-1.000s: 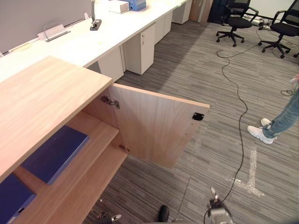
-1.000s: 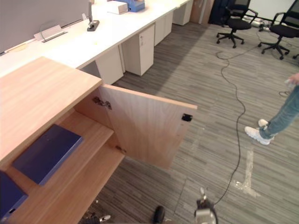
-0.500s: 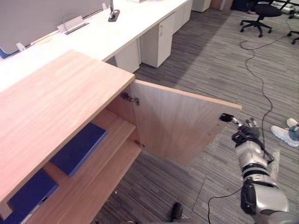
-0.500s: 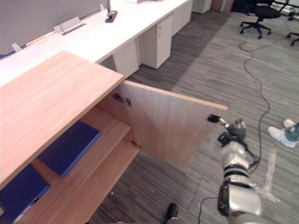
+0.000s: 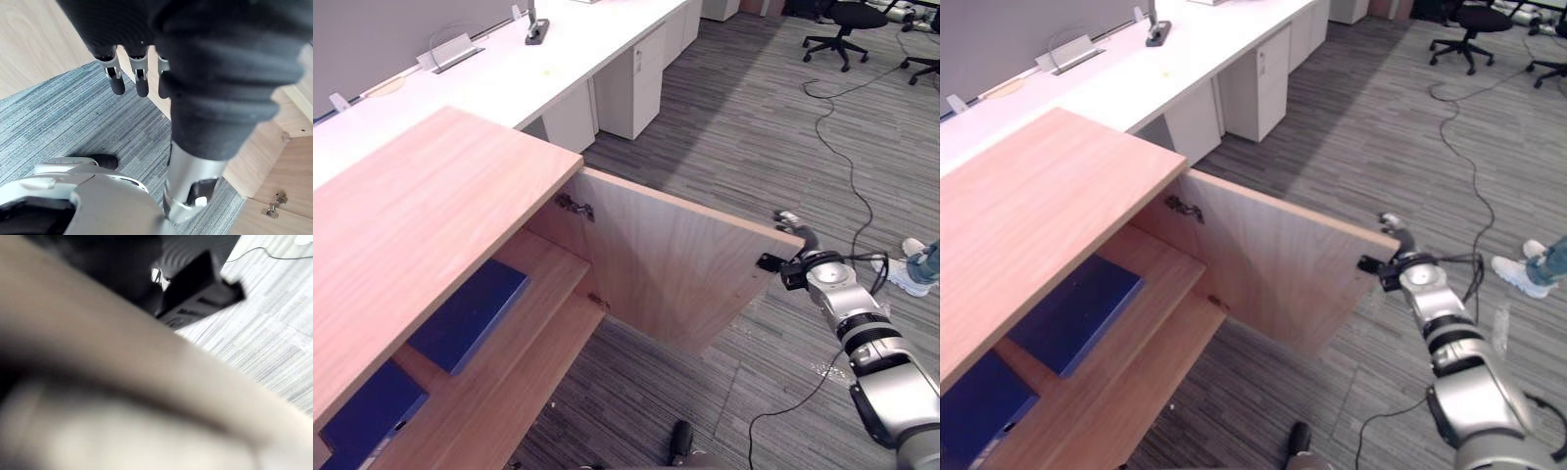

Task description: Walk over to the cabinet, pick up the folder, carry it to the office cabinet, place the folder inside the office cabinet, then close the office cabinet door

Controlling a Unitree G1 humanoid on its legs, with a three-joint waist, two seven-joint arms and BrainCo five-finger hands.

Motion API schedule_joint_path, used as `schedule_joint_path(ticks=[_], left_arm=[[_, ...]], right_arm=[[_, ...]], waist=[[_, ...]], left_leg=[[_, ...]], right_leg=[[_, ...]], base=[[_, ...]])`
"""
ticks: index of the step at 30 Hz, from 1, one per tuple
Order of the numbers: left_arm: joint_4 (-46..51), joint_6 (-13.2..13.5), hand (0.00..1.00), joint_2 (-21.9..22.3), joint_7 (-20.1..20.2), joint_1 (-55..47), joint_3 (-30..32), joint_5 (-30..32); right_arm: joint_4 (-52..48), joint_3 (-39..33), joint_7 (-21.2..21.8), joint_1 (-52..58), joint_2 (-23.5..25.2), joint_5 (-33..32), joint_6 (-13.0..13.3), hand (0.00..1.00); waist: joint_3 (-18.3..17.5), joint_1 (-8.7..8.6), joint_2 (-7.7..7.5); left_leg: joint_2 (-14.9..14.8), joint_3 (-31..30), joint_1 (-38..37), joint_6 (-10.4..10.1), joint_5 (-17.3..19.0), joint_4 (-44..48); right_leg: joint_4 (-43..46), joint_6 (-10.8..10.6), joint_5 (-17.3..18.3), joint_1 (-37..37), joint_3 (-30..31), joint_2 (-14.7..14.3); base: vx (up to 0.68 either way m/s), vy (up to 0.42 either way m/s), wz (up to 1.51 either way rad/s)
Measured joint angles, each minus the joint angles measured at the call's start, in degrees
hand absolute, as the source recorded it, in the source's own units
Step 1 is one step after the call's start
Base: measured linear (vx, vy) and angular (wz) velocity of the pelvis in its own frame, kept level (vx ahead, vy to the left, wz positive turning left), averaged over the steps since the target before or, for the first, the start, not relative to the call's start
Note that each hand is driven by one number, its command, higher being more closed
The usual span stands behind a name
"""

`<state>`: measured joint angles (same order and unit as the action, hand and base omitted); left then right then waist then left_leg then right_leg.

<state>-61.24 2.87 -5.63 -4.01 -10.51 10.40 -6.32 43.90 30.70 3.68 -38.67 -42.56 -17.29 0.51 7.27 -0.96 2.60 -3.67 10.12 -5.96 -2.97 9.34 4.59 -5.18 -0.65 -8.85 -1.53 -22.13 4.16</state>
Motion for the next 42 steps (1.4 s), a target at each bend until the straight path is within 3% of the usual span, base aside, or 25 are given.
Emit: schedule_joint_path(ticks=[3,6,9,14,19,21,27,29,32,36,39,41,42], left_arm=[[0.0,0.0,0.00,-0.9,0.8,0.1,0.1,1.2],[-0.1,0.0,0.00,-1.4,1.4,1.1,0.7,2.8],[-0.2,0.0,0.00,-1.4,2.4,2.5,1.3,3.7],[-1.6,-0.2,0.00,-1.5,3.4,3.3,3.0,4.3],[-2.1,-0.2,0.00,-2.5,3.7,3.3,6.0,-3.3],[-2.6,-0.3,0.00,-2.5,3.8,3.3,8.4,-6.4],[-4.1,-1.3,0.00,-2.4,3.5,3.3,16.8,-8.7],[-4.1,-1.3,0.00,-2.1,3.4,3.5,18.1,-8.2],[-4.0,-1.3,0.00,-0.9,3.3,3.7,18.5,-8.0],[-3.3,-1.3,0.00,0.3,3.1,3.6,16.1,-7.1],[-1.1,-1.2,0.00,0.0,2.8,3.8,10.1,-4.2],[-1.1,-0.8,0.00,-0.1,2.1,4.3,6.3,-2.0],[-1.0,-0.8,0.00,-0.6,1.6,4.3,3.9,-0.8]], right_arm=[[-12.7,10.8,6.0,0.0,-5.6,5.4,0.2,0.00],[-26.7,20.0,14.3,0.0,-10.2,6.9,0.9,0.00],[-35.6,29.0,22.9,1.0,-9.6,6.9,1.3,0.00],[-38.2,31.9,30.7,3.8,-9.5,7.3,0.7,0.00],[-41.0,31.1,31.4,9.8,-10.4,9.0,0.7,0.00],[-42.0,31.2,32.4,11.8,-10.5,9.6,0.7,0.00],[-42.3,31.4,33.5,14.2,-9.7,13.4,0.7,0.00],[-41.7,31.4,33.0,14.0,-6.9,15.6,0.7,0.00],[-35.8,30.8,31.4,13.4,1.7,16.6,0.6,0.00],[-19.3,22.4,26.3,15.6,15.4,23.4,0.7,0.00],[-5.9,11.6,19.4,19.9,21.4,33.9,0.7,0.00],[0.7,4.1,15.7,23.6,22.7,40.2,0.6,0.00],[5.4,-1.3,13.3,25.5,23.8,43.0,0.2,0.00]], waist=[[0.2,-0.74,-0.51],[-0.2,-0.97,-1.01],[-1.2,0.12,-2.18],[-1.9,0.83,-3.16],[-4.1,2.40,-6.70],[-4.3,3.07,-7.47],[-4.1,5.35,-8.12],[-3.8,6.76,-8.58],[-3.5,8.01,-9.18],[-3.1,9.88,-8.80],[-1.1,9.07,-6.61],[0.4,8.07,-4.74],[0.9,7.38,-4.01]], left_leg=[[-1.1,0.8,0.2,-0.5,-0.3,-0.3],[-2.6,1.4,1.1,-0.8,-0.5,0.2],[-3.6,1.3,2.1,-1.5,-0.9,0.0],[-3.6,1.1,2.7,-1.8,-1.5,-0.4],[-2.9,1.2,2.8,-1.3,-1.8,-0.3],[-2.7,1.0,2.9,-1.1,-1.9,-0.2],[-2.4,-0.8,4.1,-0.9,-2.1,0.5],[-2.5,-1.7,4.7,-1.1,-2.4,0.7],[-2.4,-3.8,5.8,-1.4,-2.9,1.0],[-1.5,-6.5,6.6,-1.1,-3.4,1.2],[-0.1,-13.6,7.8,0.1,-2.8,3.5],[1.5,-19.4,8.0,1.4,-3.6,3.6],[2.2,-22.6,8.0,1.8,-4.4,3.4]], right_leg=[[0.0,0.3,0.2,-0.9,0.9,-1.3],[0.0,0.9,0.6,-1.8,1.3,-2.9],[0.2,1.7,1.0,-2.9,1.4,-4.1],[0.4,2.6,0.7,-3.6,1.3,-4.2],[0.3,2.7,0.3,-3.6,1.6,-3.5],[0.3,2.6,0.1,-3.6,1.6,-3.2],[0.2,2.3,-0.2,-3.5,0.4,-2.5],[0.3,2.3,-0.2,-3.5,-0.5,-2.6],[0.3,2.3,-0.2,-3.5,-1.6,-2.4],[0.3,2.1,0.0,-3.0,-4.0,-1.3],[8.4,0.2,4.2,-2.6,-9.7,2.8],[17.3,0.8,6.6,-3.9,-3.9,6.0],[21.3,-0.2,7.7,-5.6,4.6,6.4]], base=[[-0.08,-0.095,-0.22],[-0.02,-0.094,-0.10],[0.04,-0.080,0.00],[0.06,0.007,0.03],[0.00,0.055,0.00],[-0.03,0.039,0.03],[-0.05,0.039,0.13],[0.00,0.010,0.25],[0.00,0.022,0.33],[0.00,0.055,0.36],[0.01,0.146,1.20],[0.02,0.226,1.52],[0.03,0.154,1.46]])
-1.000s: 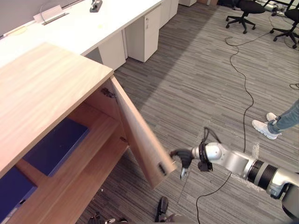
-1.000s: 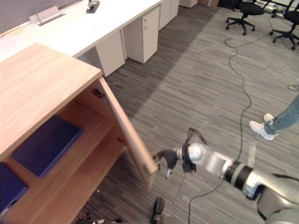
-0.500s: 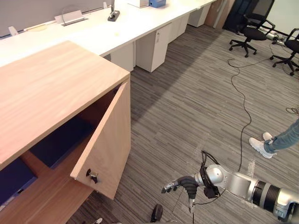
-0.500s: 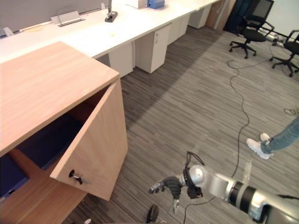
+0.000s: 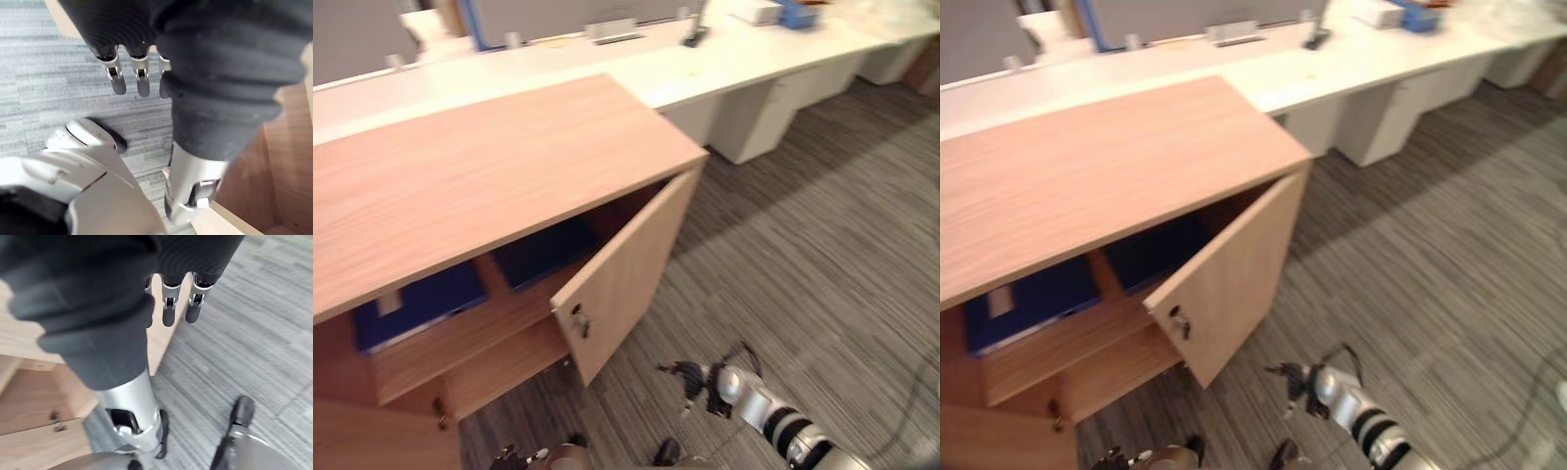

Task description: Walk over to the cabinet, pick up the folder, carry it to the office cabinet, place the folder inside the office cabinet, then close the office cabinet door

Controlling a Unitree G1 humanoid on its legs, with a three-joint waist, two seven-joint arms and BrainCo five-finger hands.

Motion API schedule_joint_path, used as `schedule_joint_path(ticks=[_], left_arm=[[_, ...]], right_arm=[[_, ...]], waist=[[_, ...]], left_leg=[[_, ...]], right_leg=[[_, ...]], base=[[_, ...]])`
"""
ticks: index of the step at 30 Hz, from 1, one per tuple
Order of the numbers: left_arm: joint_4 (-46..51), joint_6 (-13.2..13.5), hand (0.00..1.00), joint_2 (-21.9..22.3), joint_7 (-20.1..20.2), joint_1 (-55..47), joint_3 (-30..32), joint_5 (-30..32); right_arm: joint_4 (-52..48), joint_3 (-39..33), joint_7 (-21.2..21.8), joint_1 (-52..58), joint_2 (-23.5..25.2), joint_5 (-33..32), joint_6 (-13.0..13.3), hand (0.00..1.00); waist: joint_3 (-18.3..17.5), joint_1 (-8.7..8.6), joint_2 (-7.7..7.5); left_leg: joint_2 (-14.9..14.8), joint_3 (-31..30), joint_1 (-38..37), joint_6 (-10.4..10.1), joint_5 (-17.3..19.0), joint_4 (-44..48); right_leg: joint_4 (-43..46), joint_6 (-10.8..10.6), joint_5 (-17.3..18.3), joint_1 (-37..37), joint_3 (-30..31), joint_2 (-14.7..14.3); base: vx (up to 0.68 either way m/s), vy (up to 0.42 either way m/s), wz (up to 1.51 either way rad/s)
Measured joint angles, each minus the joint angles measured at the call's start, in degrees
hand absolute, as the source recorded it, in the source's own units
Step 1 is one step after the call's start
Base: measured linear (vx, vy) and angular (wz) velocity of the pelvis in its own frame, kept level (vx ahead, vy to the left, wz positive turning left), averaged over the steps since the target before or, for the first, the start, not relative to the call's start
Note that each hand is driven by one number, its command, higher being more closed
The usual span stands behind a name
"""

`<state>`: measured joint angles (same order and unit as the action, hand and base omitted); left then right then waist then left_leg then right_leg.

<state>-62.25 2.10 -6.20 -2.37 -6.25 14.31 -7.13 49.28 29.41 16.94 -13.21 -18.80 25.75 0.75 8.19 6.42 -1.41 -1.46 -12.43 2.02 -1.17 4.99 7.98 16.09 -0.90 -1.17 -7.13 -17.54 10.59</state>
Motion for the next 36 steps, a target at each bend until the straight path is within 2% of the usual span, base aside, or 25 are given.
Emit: schedule_joint_path(ticks=[1,2,3,4,5,6,10,15,17,18,20,21,22,23,24,26,27,28,30,31,32,33,36], left_arm=[[0.2,0.0,0.00,-0.9,-0.5,-0.1,-1.4,1.1],[0.1,-0.1,0.00,-1.1,-0.6,-0.1,-1.7,1.4],[0.1,0.0,0.00,-1.4,-0.8,0.0,-2.1,2.3],[0.1,0.0,0.00,-1.4,-0.9,0.4,-2.1,3.1],[0.2,0.0,0.00,-1.8,-1.1,0.5,-2.0,4.1],[0.0,0.1,0.00,-1.7,-1.4,0.4,-1.5,4.9],[-0.3,0.1,0.00,-1.2,-2.0,0.2,0.5,5.3],[-0.3,0.3,0.00,-0.7,-2.7,0.2,1.6,5.4],[-0.2,0.3,0.00,-0.7,-2.8,0.2,1.6,5.4],[0.0,0.4,0.00,-0.8,-2.8,0.4,1.6,5.4],[0.6,0.4,0.00,-0.8,-2.9,0.5,1.6,5.4],[0.9,0.4,0.00,-0.7,-3.0,1.0,1.7,5.1],[1.0,0.6,0.00,-0.8,-3.6,1.0,1.4,4.8],[1.0,0.6,0.00,-1.0,-3.8,1.0,1.1,4.8],[1.0,0.6,0.00,-1.3,-4.1,0.9,-0.3,4.9],[1.1,0.7,0.00,-2.7,-4.3,1.4,-2.3,5.1],[0.9,0.6,0.00,-3.1,-4.3,1.3,-3.8,5.9],[1.0,0.6,0.00,-3.2,-4.2,1.2,-4.5,6.4],[1.0,0.6,0.00,-3.1,-4.2,1.2,-7.8,9.7],[1.0,0.6,0.00,-3.2,-4.2,1.2,-8.3,10.2],[1.0,0.6,0.00,-3.4,-4.2,1.1,-9.3,11.3],[0.9,0.6,0.00,-3.6,-4.1,1.0,-10.0,11.6],[1.0,0.7,0.00,-4.2,-4.1,1.1,-12.0,12.2]], right_arm=[[4.3,-5.4,-2.7,1.5,1.9,2.2,-0.9,0.00],[5.7,-7.6,-3.7,2.2,2.5,2.7,-1.1,0.00],[10.4,-13.8,-6.0,4.2,4.2,3.0,-1.6,0.00],[12.3,-16.1,-6.9,4.8,4.8,3.1,-2.0,0.00],[15.3,-20.3,-8.5,6.5,6.1,3.0,-2.8,0.00],[16.6,-23.8,-10.3,7.4,7.3,2.0,-3.2,0.00],[16.5,-29.8,-13.1,10.5,8.9,-0.7,-3.4,0.00],[16.6,-32.3,-14.1,13.8,9.5,-4.3,-3.6,0.00],[16.5,-32.8,-14.5,14.1,10.0,-5.6,-3.5,0.00],[16.5,-32.9,-14.8,14.1,10.2,-6.6,-3.5,0.00],[16.2,-35.1,-14.9,14.2,11.1,-6.9,-3.6,0.00],[16.2,-35.9,-15.0,14.3,12.0,-7.4,-3.7,0.00],[16.1,-36.8,-15.1,14.6,12.3,-8.4,-3.7,0.00],[16.0,-36.9,-15.4,14.6,12.4,-9.0,-3.8,0.00],[15.7,-37.2,-15.7,14.9,12.3,-9.6,-3.8,0.00],[15.7,-37.9,-16.3,15.2,13.6,-10.9,-4.0,0.00],[15.7,-39.7,-16.5,15.5,14.3,-11.1,-3.9,0.00],[15.7,-40.0,-16.7,15.7,14.3,-11.1,-3.9,0.00],[15.6,-41.9,-17.5,16.4,14.6,-11.6,-3.9,0.00],[15.6,-41.9,-17.6,16.3,14.5,-11.6,-3.9,0.00],[15.6,-41.8,-17.8,16.4,14.6,-11.6,-4.0,0.00],[15.6,-41.8,-17.8,16.3,14.7,-11.6,-4.0,0.00],[15.7,-41.8,-17.8,16.0,14.9,-11.6,-4.1,0.00]], waist=[[0.1,-0.38,-0.52],[0.0,-0.69,-0.77],[0.3,-1.00,-1.62],[0.4,-1.06,-1.92],[0.6,-1.05,-1.90],[0.6,-1.33,-1.84],[0.2,-3.29,-1.71],[0.1,-3.26,-1.71],[0.1,-3.32,-1.71],[0.2,-3.71,-1.71],[0.6,-3.90,-1.88],[1.1,-3.97,-2.30],[1.0,-3.94,-1.91],[0.9,-3.84,-1.75],[0.6,-4.11,-0.98],[0.8,-3.63,-3.15],[0.2,-4.02,-4.22],[0.0,-4.28,-4.07],[-0.8,-5.92,-2.86],[-0.8,-5.95,-2.83],[-0.9,-5.90,-2.81],[-0.8,-5.92,-2.87],[-0.9,-5.89,-3.08]], left_leg=[[1.1,-2.6,0.5,0.1,-0.8,-0.3],[1.7,-3.8,1.0,0.0,-1.1,-0.3],[3.4,-6.4,1.8,-0.9,-2.0,0.2],[4.2,-7.5,2.2,-1.0,-2.0,0.8],[5.0,-9.1,3.1,-1.6,-1.7,1.5],[4.6,-9.9,3.5,-2.0,-1.6,1.4],[1.3,-13.3,2.3,-4.1,-1.6,-0.1],[-0.9,-16.1,2.0,-6.0,-2.6,-1.5],[-0.7,-16.3,3.1,-6.3,-2.5,0.2],[-0.2,-14.5,4.5,-6.3,-2.5,2.3],[-0.3,-5.9,6.6,-5.2,-3.4,4.6],[-1.9,5.2,8.0,-2.6,-1.5,9.5],[-4.4,15.9,9.8,-1.6,2.3,18.1],[-5.5,20.0,9.9,-1.1,3.8,20.5],[-6.7,25.9,9.9,-0.2,5.7,19.6],[-2.9,26.6,8.8,1.2,3.2,13.0],[0.7,26.1,6.7,2.1,1.2,6.1],[2.0,25.8,5.9,2.3,0.3,3.3],[6.0,22.7,3.3,3.6,-5.3,-5.8],[6.7,22.2,2.3,3.5,-6.2,-7.9],[7.8,20.7,-0.2,3.6,-9.4,-13.1],[8.1,19.7,-0.1,4.0,-10.6,-13.3],[9.6,16.6,-0.3,5.4,-10.9,-13.0]], right_leg=[[0.8,-1.9,3.1,-0.9,11.2,-0.9],[0.5,-2.7,4.1,-0.9,15.0,-1.3],[-1.5,-4.9,5.5,0.2,23.3,-1.8],[-2.7,-5.3,6.0,1.1,24.7,-1.3],[-5.3,-6.4,7.1,3.4,25.3,-0.7],[-7.0,-6.6,7.7,4.3,23.9,-0.8],[-8.2,-5.7,8.1,6.9,19.9,-3.8],[-9.1,-4.3,8.0,8.4,17.2,-6.3],[-8.6,-3.8,8.1,8.5,15.9,-6.4],[-8.1,-3.7,8.2,8.6,14.6,-6.2],[-7.7,-3.3,8.4,9.1,12.3,-5.2],[-7.7,-3.1,8.2,9.2,10.7,-4.5],[-7.7,-3.1,8.3,10.0,9.2,-4.2],[-7.7,-3.2,8.5,10.3,8.3,-4.1],[-7.1,-3.7,9.2,10.2,6.7,-4.1],[-6.2,-4.2,9.6,8.9,5.9,-1.5],[-7.6,-4.2,9.5,8.5,5.8,0.5],[-8.2,-4.2,9.5,8.7,5.8,1.0],[-10.3,-4.2,9.5,10.2,4.7,2.3],[-10.7,-4.2,9.5,10.6,4.0,2.7],[-11.4,-4.1,9.2,11.6,2.4,3.0],[-11.5,-4.4,9.1,12.2,1.5,3.1],[-10.3,-6.2,8.6,14.1,-2.4,4.4]], base=[[0.04,0.101,1.31],[0.11,-0.011,1.29],[0.08,-0.036,1.04],[0.14,-0.119,1.17],[0.12,-0.169,0.72],[0.16,-0.253,0.57],[0.06,-0.183,0.35],[-0.01,-0.136,0.29],[-0.03,-0.087,0.31],[-0.06,-0.030,0.56],[-0.07,0.007,0.61],[-0.09,0.060,0.61],[-0.08,0.057,0.63],[-0.05,0.101,0.72],[-0.02,0.138,0.69],[-0.01,0.156,0.60],[0.00,0.098,0.52],[0.01,0.119,0.77],[0.04,0.113,0.94],[0.09,0.099,0.82],[0.09,0.055,0.53],[0.11,0.039,0.63],[0.11,0.015,0.55]])
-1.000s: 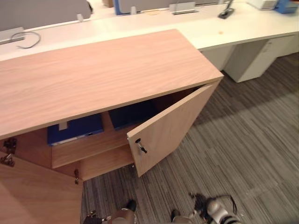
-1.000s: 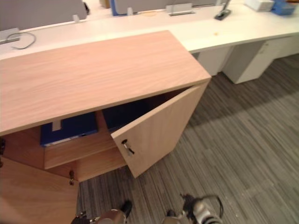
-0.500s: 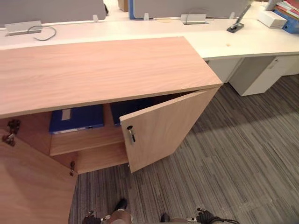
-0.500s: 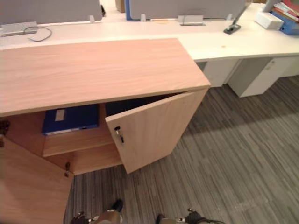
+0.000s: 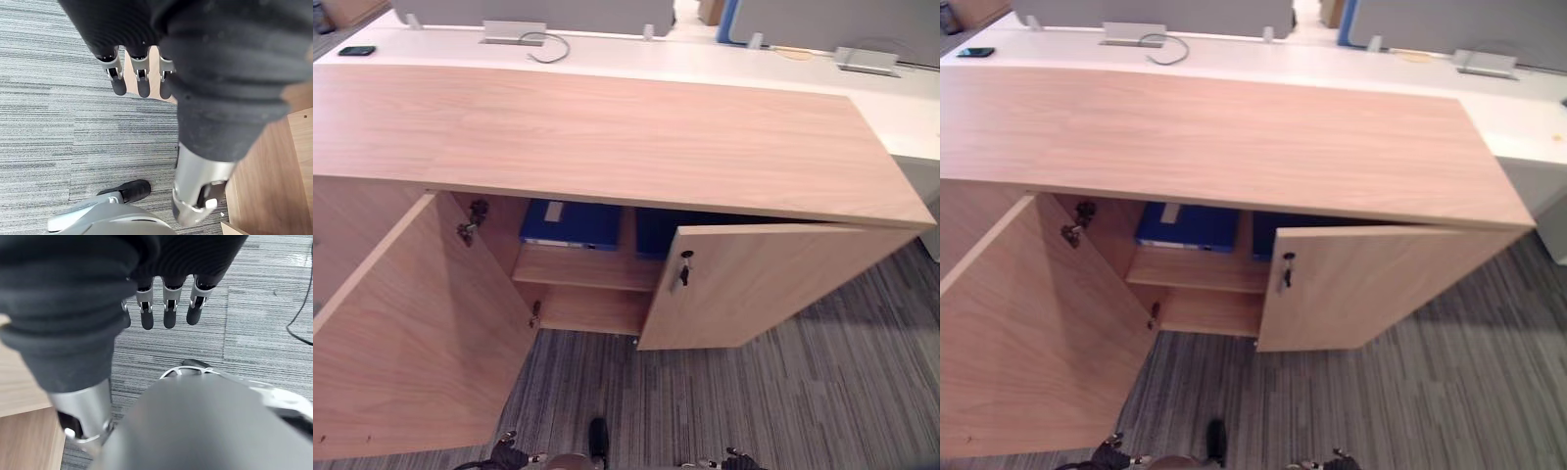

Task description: Walk over to the cabinet, pick up the folder, carry it to the office cabinet, place the folder inside the office cabinet, then close the office cabinet door

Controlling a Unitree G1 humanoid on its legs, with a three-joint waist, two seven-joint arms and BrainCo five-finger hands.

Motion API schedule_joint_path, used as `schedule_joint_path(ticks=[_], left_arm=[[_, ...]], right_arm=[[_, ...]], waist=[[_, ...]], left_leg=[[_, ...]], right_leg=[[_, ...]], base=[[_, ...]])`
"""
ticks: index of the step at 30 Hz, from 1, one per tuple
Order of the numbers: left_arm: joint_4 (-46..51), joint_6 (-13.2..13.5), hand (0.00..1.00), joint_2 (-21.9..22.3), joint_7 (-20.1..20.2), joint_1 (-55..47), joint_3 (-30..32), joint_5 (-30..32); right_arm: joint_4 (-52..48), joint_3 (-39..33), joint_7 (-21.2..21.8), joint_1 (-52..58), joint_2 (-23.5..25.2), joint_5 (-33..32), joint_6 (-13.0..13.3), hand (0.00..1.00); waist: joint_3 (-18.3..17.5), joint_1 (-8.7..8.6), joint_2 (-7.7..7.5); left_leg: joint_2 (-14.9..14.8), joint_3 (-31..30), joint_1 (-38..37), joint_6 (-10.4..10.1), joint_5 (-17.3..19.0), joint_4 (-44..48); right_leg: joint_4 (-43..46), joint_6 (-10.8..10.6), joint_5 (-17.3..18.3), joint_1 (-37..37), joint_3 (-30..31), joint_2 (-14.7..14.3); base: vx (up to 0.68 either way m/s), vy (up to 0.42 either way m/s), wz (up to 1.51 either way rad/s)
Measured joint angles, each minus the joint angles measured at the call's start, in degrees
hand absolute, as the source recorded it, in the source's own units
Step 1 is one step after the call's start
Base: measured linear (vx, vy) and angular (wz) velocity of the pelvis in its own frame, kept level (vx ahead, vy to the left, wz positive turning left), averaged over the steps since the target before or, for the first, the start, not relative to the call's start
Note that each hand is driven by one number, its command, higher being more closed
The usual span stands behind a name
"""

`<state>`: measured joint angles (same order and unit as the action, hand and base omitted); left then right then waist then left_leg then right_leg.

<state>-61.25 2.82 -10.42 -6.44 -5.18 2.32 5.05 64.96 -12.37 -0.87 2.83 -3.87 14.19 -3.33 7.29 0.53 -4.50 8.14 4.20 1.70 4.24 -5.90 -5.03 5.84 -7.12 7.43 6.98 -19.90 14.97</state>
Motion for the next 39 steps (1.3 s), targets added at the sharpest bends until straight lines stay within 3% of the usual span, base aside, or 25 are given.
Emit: schedule_joint_path(ticks=[3,5,7,10,11,13,15,20,23,25,27,29,30,31,32,33,35,39], left_arm=[[0.0,0.0,0.00,-0.1,-0.2,0.0,-0.9,0.0],[0.1,0.0,0.00,-0.3,-0.8,0.0,-1.6,0.9],[0.2,0.1,0.00,-0.4,-1.2,0.7,-2.3,2.1],[0.7,0.2,0.00,-0.3,-1.8,0.9,-2.5,3.2],[1.0,0.2,0.00,-0.3,-2.0,0.7,-2.4,3.2],[1.6,0.3,0.00,-0.4,-2.2,0.4,-1.9,3.2],[1.6,0.3,0.00,0.1,-2.5,0.4,-1.4,3.2],[1.5,0.4,0.00,0.4,-2.7,0.5,-0.7,1.1],[1.8,0.5,0.00,0.4,-2.3,0.6,-1.2,0.6],[2.3,0.9,0.00,0.4,-0.8,2.1,-2.4,1.2],[2.2,1.0,0.00,0.2,0.0,2.8,-3.4,1.7],[1.8,0.8,0.00,-0.1,1.2,3.6,-4.3,3.1],[0.2,0.6,0.00,-0.4,2.1,4.9,-4.6,4.3],[-1.0,0.4,0.00,0.5,2.6,4.7,-4.6,4.6],[-1.6,0.2,0.00,1.1,3.1,4.6,-4.9,4.8],[-2.2,-0.1,0.00,1.2,3.2,5.0,-4.8,5.0],[-2.8,-0.2,0.00,0.8,4.6,5.1,-5.4,6.5],[-4.2,-0.4,0.00,0.4,6.2,4.7,-3.9,6.9]], right_arm=[[0.0,0.1,0.0,-0.6,-0.1,-0.1,-0.1,0.00],[-0.5,0.2,-0.2,-0.7,-0.4,-0.5,0.0,0.00],[-1.4,0.2,-0.7,-0.4,-0.2,-1.8,0.0,0.00],[-1.5,0.3,-1.0,-0.3,-0.1,-2.1,0.0,0.00],[-1.4,0.3,-1.1,-0.3,-0.1,-2.3,0.0,0.00],[-1.0,0.2,-1.4,-0.3,0.1,-2.4,0.1,0.00],[-0.4,0.1,-1.5,-0.4,0.0,-2.5,0.1,0.00],[0.0,0.0,-1.9,1.4,0.0,-5.0,0.2,0.00],[0.0,-1.0,-2.1,1.3,-0.1,-6.1,0.3,0.00],[0.0,-4.3,-2.1,0.4,-0.4,-6.2,0.5,0.00],[0.0,-4.8,-2.1,-0.6,-0.6,-6.2,0.4,0.00],[-0.1,-6.0,-1.9,-1.0,-0.5,-6.2,0.3,0.00],[0.2,-6.5,-1.8,-0.4,-0.2,-6.2,0.2,0.00],[0.2,-7.6,-1.6,0.2,-1.2,-6.1,0.1,0.00],[0.1,-8.3,-1.5,0.4,-1.9,-6.1,0.1,0.00],[0.1,-8.8,-1.5,0.2,-1.6,-6.2,0.1,0.00],[0.0,-9.0,-1.1,0.7,-0.8,-6.2,0.1,0.00],[0.6,-9.0,0.2,0.1,-0.7,-6.2,0.1,0.00]], waist=[[0.3,-0.25,0.46],[0.4,-0.88,1.10],[0.4,-1.21,1.11],[0.4,-1.15,1.13],[0.4,-1.04,1.06],[-0.4,-0.65,0.14],[-1.3,-0.49,0.55],[-1.6,-1.08,1.04],[-1.1,-1.12,1.43],[1.3,-1.03,3.24],[1.9,-0.69,3.89],[1.9,-1.29,3.99],[2.0,-1.90,2.51],[1.0,-2.17,5.93],[0.7,-2.68,6.90],[0.8,-2.95,6.76],[0.8,-3.90,5.48],[1.0,-3.37,5.00]], left_leg=[[0.0,-4.6,-0.9,0.4,-0.2,0.2],[-1.2,-8.3,-1.2,0.5,0.1,0.7],[-1.3,-13.8,-1.1,-0.2,1.0,2.4],[-1.2,-18.5,-0.7,-1.4,2.2,5.1],[-1.2,-19.2,-0.6,-1.7,2.6,5.7],[-0.6,-20.3,1.3,-2.6,5.0,8.7],[-1.9,-19.1,3.6,-3.8,6.6,10.8],[-5.7,-21.1,4.3,-6.6,6.6,12.2],[-6.2,-20.6,6.0,-7.0,8.8,16.8],[-10.5,-7.8,10.6,-6.4,12.8,26.8],[-10.7,-4.4,12.0,-5.8,13.7,28.5],[-10.7,0.6,11.9,-4.2,16.0,26.5],[-10.9,6.6,10.7,-2.5,16.3,26.6],[-15.2,14.3,10.6,-3.4,16.8,31.3],[-14.5,13.1,10.3,-3.0,17.8,29.1],[-13.0,11.9,9.8,-3.2,16.4,27.5],[-7.2,8.3,4.9,-1.9,8.5,13.4],[-5.8,3.9,3.3,-2.2,5.2,8.0]], right_leg=[[7.7,-0.4,0.0,-0.9,-1.0,0.6],[15.6,1.6,2.6,-4.8,7.5,-1.3],[19.5,0.4,6.6,-7.8,21.2,-5.6],[17.9,0.0,7.4,-9.2,28.0,-8.4],[16.4,0.1,7.3,-9.2,27.8,-8.4],[10.2,1.6,2.5,-9.4,27.5,-8.4],[6.8,2.3,3.0,-9.0,25.8,-8.7],[4.8,3.3,2.4,-6.6,21.2,-12.1],[4.7,3.7,2.2,-5.5,19.4,-12.8],[5.5,3.9,2.3,-4.3,17.4,-14.0],[5.5,5.0,3.0,-4.3,17.5,-13.7],[4.3,5.0,3.1,-4.3,17.2,-12.5],[1.5,5.2,3.4,-3.8,16.7,-9.8],[2.2,4.7,3.2,-3.5,14.8,-10.4],[2.7,4.1,3.2,-3.6,14.2,-10.5],[3.2,3.6,3.6,-3.7,13.6,-9.4],[1.1,4.4,2.7,-4.0,13.1,-8.9],[1.0,3.9,2.4,-2.2,9.3,-8.8]], base=[[0.10,0.025,0.70],[0.07,-0.005,0.96],[0.04,-0.080,1.19],[-0.03,-0.151,1.11],[-0.05,-0.211,0.73],[-0.03,-0.260,0.41],[0.00,-0.248,0.13],[0.04,-0.250,0.36],[0.01,-0.092,0.28],[-0.04,-0.033,0.25],[-0.06,0.063,0.11],[-0.01,0.105,0.33],[0.03,0.170,0.64],[0.07,0.194,0.69],[0.10,0.171,0.59],[0.13,0.153,0.79],[0.10,0.075,1.11],[0.09,-0.046,0.69]])
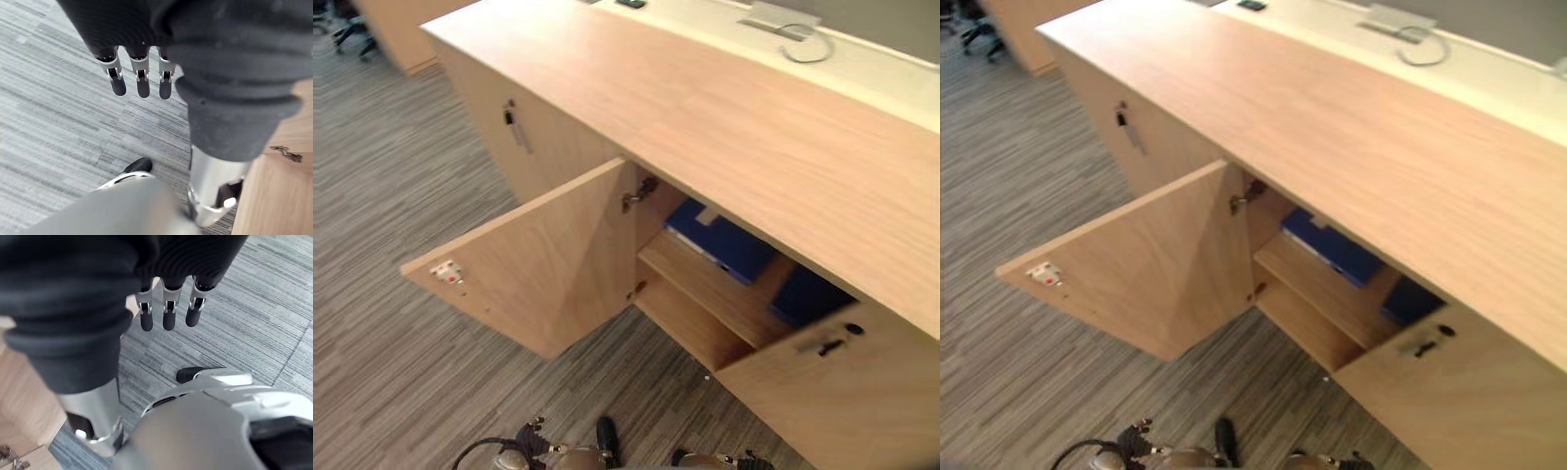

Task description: Walk over to the cabinet, pick up the folder, carry it to the office cabinet, place the folder inside the office cabinet, then close the office cabinet door

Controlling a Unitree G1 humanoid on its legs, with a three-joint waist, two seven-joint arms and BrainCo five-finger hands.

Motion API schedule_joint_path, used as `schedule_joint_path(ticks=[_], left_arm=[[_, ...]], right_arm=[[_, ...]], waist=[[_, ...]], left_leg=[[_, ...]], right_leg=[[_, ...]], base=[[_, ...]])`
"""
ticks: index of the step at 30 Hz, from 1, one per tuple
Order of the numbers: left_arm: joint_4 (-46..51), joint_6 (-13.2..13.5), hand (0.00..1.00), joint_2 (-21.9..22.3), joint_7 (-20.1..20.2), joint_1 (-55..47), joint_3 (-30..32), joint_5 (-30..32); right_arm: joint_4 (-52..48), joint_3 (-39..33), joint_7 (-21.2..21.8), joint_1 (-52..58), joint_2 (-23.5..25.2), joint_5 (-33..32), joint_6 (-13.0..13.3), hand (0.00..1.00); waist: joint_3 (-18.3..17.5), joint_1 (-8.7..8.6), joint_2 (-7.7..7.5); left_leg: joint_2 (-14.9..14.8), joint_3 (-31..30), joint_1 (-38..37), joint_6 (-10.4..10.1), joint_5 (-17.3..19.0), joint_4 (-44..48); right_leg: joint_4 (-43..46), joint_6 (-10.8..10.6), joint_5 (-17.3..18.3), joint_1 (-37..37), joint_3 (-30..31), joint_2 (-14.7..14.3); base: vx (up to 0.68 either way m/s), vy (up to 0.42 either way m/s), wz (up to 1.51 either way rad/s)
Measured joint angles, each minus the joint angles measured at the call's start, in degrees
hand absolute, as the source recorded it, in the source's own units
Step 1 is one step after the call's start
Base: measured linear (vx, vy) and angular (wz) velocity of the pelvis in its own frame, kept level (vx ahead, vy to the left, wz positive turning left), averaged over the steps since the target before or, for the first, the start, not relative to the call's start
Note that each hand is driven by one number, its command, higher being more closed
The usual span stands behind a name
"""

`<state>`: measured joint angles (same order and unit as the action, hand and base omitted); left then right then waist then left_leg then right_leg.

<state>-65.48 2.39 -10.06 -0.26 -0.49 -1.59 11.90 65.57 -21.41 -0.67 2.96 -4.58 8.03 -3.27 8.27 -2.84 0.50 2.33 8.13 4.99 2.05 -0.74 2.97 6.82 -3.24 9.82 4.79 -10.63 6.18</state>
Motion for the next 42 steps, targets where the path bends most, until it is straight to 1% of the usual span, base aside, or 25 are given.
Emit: schedule_joint_path(ticks=[2,5,7,11,13,15,16,17,18,20,22,23,25,26,27,30,34,36,38,42], left_arm=[[-0.4,-0.2,0.00,-0.1,0.1,-0.9,1.5,-0.1],[-1.0,-0.4,0.00,0.3,0.2,-1.7,3.6,-0.8],[-1.0,-0.3,0.00,0.3,0.5,-2.0,4.6,-1.7],[-1.6,-0.3,0.00,0.4,2.7,-3.2,6.3,-8.1],[-1.6,-0.2,0.00,0.4,4.4,-3.8,7.8,-9.4],[-1.6,-0.3,0.00,0.3,6.3,-4.3,9.4,-8.7],[-1.6,-0.6,0.00,0.1,7.3,-4.2,11.2,-6.3],[-1.5,-0.7,0.00,0.0,7.4,-4.2,11.6,-5.7],[-1.6,-1.1,0.00,-0.8,7.5,-4.2,12.9,-3.9],[-1.5,-1.9,0.00,-3.1,7.5,-3.9,15.2,-2.2],[-1.4,-2.7,0.00,-8.4,7.1,-2.1,18.3,-1.7],[-1.3,-2.9,0.00,-9.9,6.7,-1.4,19.5,-1.7],[-0.9,-3.3,0.00,-16.6,3.9,2.1,23.7,-1.8],[-0.5,-3.3,0.00,-18.1,3.1,3.0,24.2,-1.8],[-0.1,-3.3,0.00,-20.6,1.5,5.5,24.6,-1.8],[0.9,-3.2,0.00,-23.4,-1.3,12.7,23.6,-1.6],[0.9,-3.2,0.00,-24.3,-3.2,20.5,18.8,-1.5],[0.9,-3.2,0.00,-25.0,-3.9,24.2,16.6,-1.7],[0.9,-3.2,0.00,-25.8,-5.0,27.2,14.6,-1.7],[0.7,-3.4,0.00,-27.4,-7.2,32.0,7.4,0.7]], right_arm=[[0.5,0.0,0.5,0.0,0.4,0.0,0.0,0.00],[0.6,-0.1,0.5,-0.5,0.4,-0.1,0.0,0.00],[0.8,-0.4,0.5,-0.7,0.4,-0.2,0.0,0.00],[1.5,-1.6,0.7,-0.8,0.3,-1.4,0.0,0.00],[1.5,-2.0,1.3,-0.8,0.3,-2.5,0.0,0.00],[1.5,-2.2,2.0,-0.8,0.2,-2.5,0.0,0.00],[1.5,-2.4,2.8,-0.7,0.0,-2.5,0.0,0.00],[1.5,-2.4,2.9,-0.7,0.0,-2.5,0.0,0.00],[1.5,-2.8,3.2,-0.5,-0.1,-2.5,-0.1,0.00],[1.5,-4.5,3.7,0.4,0.0,-2.5,-0.3,0.00],[1.5,-6.6,3.7,1.8,-0.2,-2.6,-0.6,0.00],[1.5,-7.0,3.7,2.5,-0.3,-2.6,-0.6,0.00],[1.5,-8.9,3.3,3.6,-0.2,-3.7,-0.6,0.00],[1.5,-8.9,3.1,3.8,-0.2,-4.0,-0.6,0.00],[1.5,-9.1,2.7,4.2,-0.2,-4.7,-0.6,0.00],[1.5,-11.2,2.5,5.2,0.5,-4.9,-0.6,0.00],[1.5,-11.5,2.5,5.7,0.6,-6.9,-0.5,0.00],[1.5,-13.5,2.4,5.7,0.7,-7.2,-0.5,0.00],[1.5,-13.8,2.4,5.7,0.7,-8.2,-0.5,0.00],[1.5,-13.8,2.3,5.7,0.6,-9.2,0.4,0.00]], waist=[[-0.2,0.28,-0.56],[-0.5,0.61,-0.64],[-0.4,0.58,-0.78],[-0.4,0.60,-0.79],[-0.3,0.58,-0.75],[-0.2,0.50,-0.66],[0.2,0.35,-0.41],[0.2,0.32,-0.34],[0.3,0.27,-0.30],[0.3,0.08,-0.09],[0.2,0.09,0.07],[0.2,0.12,0.11],[0.2,0.34,0.13],[0.2,0.37,0.14],[0.2,0.51,0.20],[0.0,0.51,0.21],[-0.1,0.72,0.14],[-0.2,0.68,0.05],[-0.1,0.54,0.13],[0.0,0.28,0.39]], left_leg=[[-0.3,-1.3,-2.0,-0.6,-1.1,-2.4],[-0.7,-1.7,-4.0,-1.3,-4.3,-7.9],[-0.8,-2.0,-4.0,-1.3,-4.6,-7.9],[-0.7,-2.4,-4.1,-1.5,-5.6,-8.0],[-0.7,-2.6,-4.1,-1.4,-6.3,-8.3],[-0.7,-2.6,-4.1,-1.5,-6.7,-8.3],[-0.7,-2.6,-4.1,-1.9,-6.8,-8.3],[-0.7,-2.6,-4.1,-2.0,-6.9,-8.4],[-0.9,-2.6,-4.0,-1.9,-6.8,-8.4],[-1.1,-2.4,-3.8,-1.8,-6.8,-8.4],[-1.1,-2.3,-2.9,-1.9,-6.7,-8.3],[-1.2,-2.2,-2.8,-1.9,-6.7,-8.3],[-1.0,-1.5,-2.8,-1.9,-6.7,-8.3],[-1.0,-1.3,-2.8,-1.8,-6.7,-8.3],[-0.8,-0.9,-2.9,-1.7,-6.6,-8.3],[0.1,-0.5,-3.6,-1.3,-6.3,-8.3],[0.5,0.6,-5.3,-1.0,-5.7,-8.3],[0.4,0.7,-5.3,-1.0,-5.6,-8.2],[0.1,1.0,-5.7,-1.1,-5.6,-8.0],[-1.2,2.2,-7.2,-1.7,-5.1,-8.0]], right_leg=[[0.4,0.0,-0.1,0.7,-0.2,-0.4],[0.6,0.0,-0.1,0.6,-0.2,-1.2],[0.6,0.0,-0.2,0.7,-0.2,-1.3],[0.6,0.0,-0.1,1.1,-0.3,-1.3],[0.6,0.1,-0.1,1.1,-0.3,-1.3],[0.6,0.4,0.1,0.9,-0.3,-1.3],[0.4,0.8,0.5,0.7,-0.3,-1.3],[0.6,0.8,0.5,0.7,-0.3,-1.3],[0.6,0.5,0.9,0.6,-0.3,-1.5],[0.2,0.7,1.0,0.6,-0.3,-1.8],[-0.8,0.7,1.0,0.4,-0.2,-2.2],[-1.0,0.7,1.0,0.5,-0.1,-2.2],[-1.4,0.7,1.0,0.6,0.7,-2.1],[-1.5,0.7,1.0,0.6,1.0,-2.1],[-1.6,0.7,0.9,0.6,1.4,-2.1],[-1.9,1.0,0.0,1.4,1.7,-1.4],[-2.4,0.9,-0.1,3.0,2.8,-1.0],[-2.6,1.0,-0.1,3.2,3.0,-1.1],[-2.5,1.0,-0.1,3.2,3.2,-1.5],[-2.5,1.5,-0.2,4.1,4.5,-2.3]], base=[[0.05,-0.083,0.28],[0.01,-0.076,0.06],[-0.03,-0.075,0.03],[-0.09,-0.044,0.06],[-0.14,-0.023,0.03],[-0.19,-0.015,-0.01],[-0.18,-0.009,-0.01],[-0.20,0.001,0.01],[-0.16,0.012,0.02],[-0.14,0.017,0.07],[-0.06,0.027,0.18],[-0.02,0.029,0.10],[0.01,0.039,-0.06],[0.03,0.041,-0.14],[0.03,0.032,-0.11],[0.07,0.039,-0.04],[0.10,0.009,-0.12],[0.07,-0.030,-0.07],[0.05,-0.054,-0.06],[0.00,-0.078,-0.15]])
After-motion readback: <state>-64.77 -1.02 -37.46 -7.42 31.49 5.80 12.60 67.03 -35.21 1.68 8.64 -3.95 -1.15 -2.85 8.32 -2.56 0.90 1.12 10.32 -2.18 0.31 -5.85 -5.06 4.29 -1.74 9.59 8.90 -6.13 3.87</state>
